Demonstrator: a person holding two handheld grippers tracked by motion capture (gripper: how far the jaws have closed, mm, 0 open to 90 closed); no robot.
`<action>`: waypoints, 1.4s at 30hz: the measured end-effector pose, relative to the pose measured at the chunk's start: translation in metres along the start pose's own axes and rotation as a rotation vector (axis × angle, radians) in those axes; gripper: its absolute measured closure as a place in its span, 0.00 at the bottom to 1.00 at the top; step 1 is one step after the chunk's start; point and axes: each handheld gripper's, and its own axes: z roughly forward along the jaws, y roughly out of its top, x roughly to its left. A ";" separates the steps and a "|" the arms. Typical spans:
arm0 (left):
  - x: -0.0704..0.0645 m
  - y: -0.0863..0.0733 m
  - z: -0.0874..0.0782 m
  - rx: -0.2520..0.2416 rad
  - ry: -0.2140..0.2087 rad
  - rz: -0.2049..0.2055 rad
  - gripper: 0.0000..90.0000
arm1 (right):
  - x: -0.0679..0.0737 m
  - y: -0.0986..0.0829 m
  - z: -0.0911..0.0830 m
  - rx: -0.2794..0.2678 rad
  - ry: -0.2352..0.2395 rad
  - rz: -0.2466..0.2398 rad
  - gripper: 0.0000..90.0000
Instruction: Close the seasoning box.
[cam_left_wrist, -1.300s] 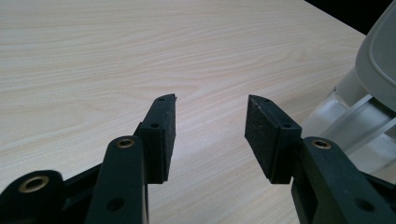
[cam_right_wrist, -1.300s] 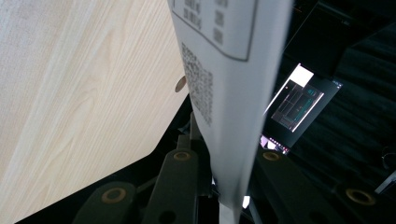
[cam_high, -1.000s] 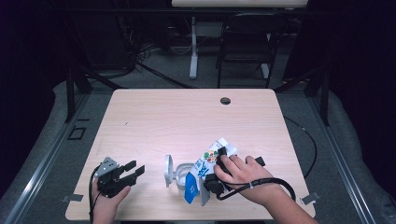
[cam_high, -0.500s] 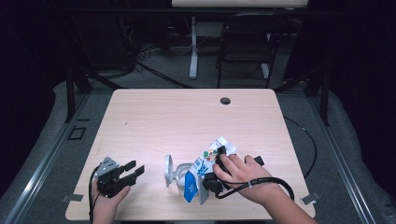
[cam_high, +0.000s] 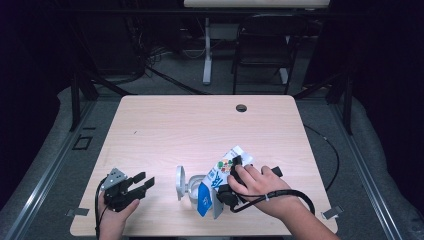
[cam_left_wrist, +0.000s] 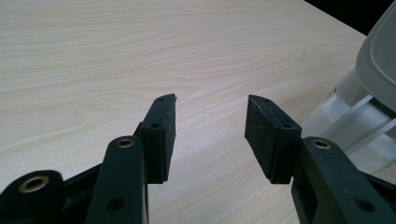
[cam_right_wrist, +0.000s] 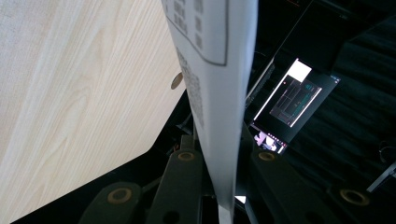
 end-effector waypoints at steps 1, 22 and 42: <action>0.000 0.000 0.000 0.000 0.000 0.000 0.60 | 0.000 0.000 0.000 -0.001 -0.002 -0.002 0.96; 0.001 0.000 0.000 0.003 -0.001 -0.001 0.60 | -0.001 0.000 0.001 -0.005 -0.018 0.014 0.96; 0.001 -0.002 0.001 0.004 0.003 -0.004 0.60 | 0.009 -0.004 0.004 -0.060 0.063 0.191 0.96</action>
